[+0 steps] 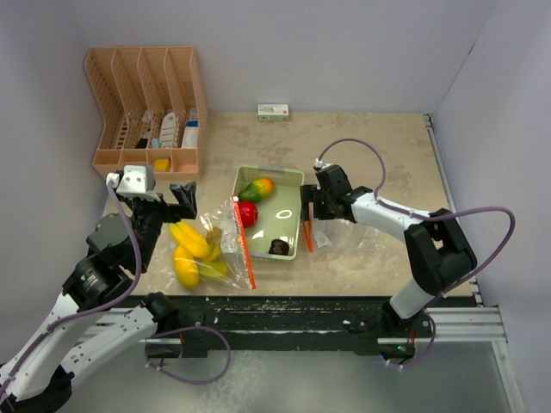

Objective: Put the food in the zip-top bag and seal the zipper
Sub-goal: Pick up the zipper food storage bag at the center of the board, then open the zipper of the food storage bag.

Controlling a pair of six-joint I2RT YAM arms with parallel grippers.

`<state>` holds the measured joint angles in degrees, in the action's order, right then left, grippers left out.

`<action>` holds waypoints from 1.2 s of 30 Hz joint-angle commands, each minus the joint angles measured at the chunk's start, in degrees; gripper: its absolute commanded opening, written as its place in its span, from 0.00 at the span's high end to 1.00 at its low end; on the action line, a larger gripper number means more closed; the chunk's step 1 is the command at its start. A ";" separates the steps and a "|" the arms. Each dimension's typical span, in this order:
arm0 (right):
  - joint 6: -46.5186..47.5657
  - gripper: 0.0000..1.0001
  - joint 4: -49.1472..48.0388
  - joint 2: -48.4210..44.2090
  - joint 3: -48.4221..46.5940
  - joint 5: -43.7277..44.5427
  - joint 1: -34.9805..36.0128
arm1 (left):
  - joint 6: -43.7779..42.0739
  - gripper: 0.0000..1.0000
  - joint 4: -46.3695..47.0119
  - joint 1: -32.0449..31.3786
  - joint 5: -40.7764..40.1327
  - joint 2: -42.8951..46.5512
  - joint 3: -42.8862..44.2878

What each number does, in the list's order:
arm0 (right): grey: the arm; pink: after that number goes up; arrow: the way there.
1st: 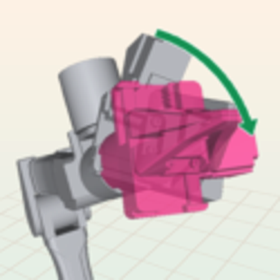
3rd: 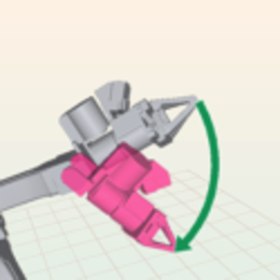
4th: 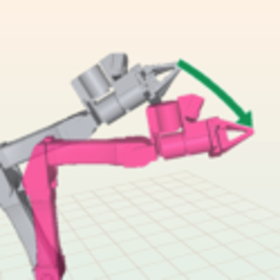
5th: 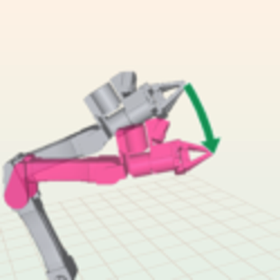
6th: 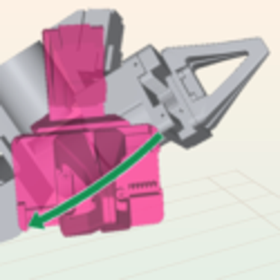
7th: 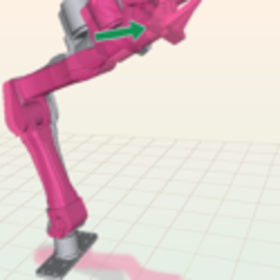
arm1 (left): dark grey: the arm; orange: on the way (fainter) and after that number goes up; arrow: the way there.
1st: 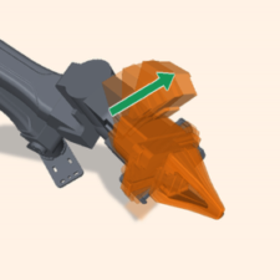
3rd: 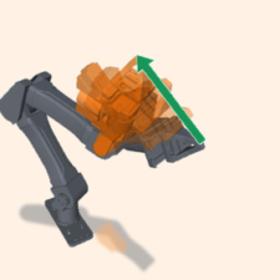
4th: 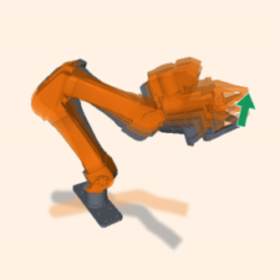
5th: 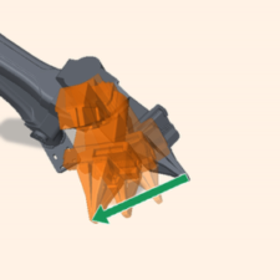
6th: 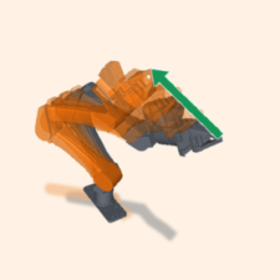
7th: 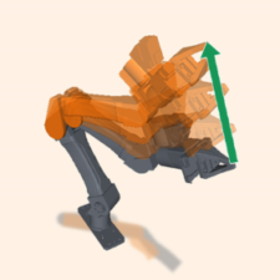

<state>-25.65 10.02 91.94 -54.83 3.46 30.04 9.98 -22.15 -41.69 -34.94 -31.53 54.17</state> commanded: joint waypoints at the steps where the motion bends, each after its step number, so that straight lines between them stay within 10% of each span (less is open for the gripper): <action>1: -1.28 0.16 -3.52 2.68 -0.03 0.27 0.75 | 1.45 0.01 -0.59 0.04 1.64 -0.41 1.36; 11: -3.37 1.00 3.70 -4.89 -0.31 11.63 0.81 | 2.54 0.04 -2.20 0.06 4.86 -0.16 2.81; 21: 1.33 1.00 6.32 -23.88 -7.11 0.51 3.74 | 12.96 0.13 5.97 0.09 26.67 -6.91 3.01; 36: 0.33 1.00 3.11 -19.43 -17.11 -0.40 21.37 | 22.67 0.24 21.53 0.10 36.58 -24.85 1.31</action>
<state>-25.26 15.29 72.69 -69.19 3.20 50.09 30.37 -7.33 -41.69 -0.08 -56.73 55.48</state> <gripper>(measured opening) 0.007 0.778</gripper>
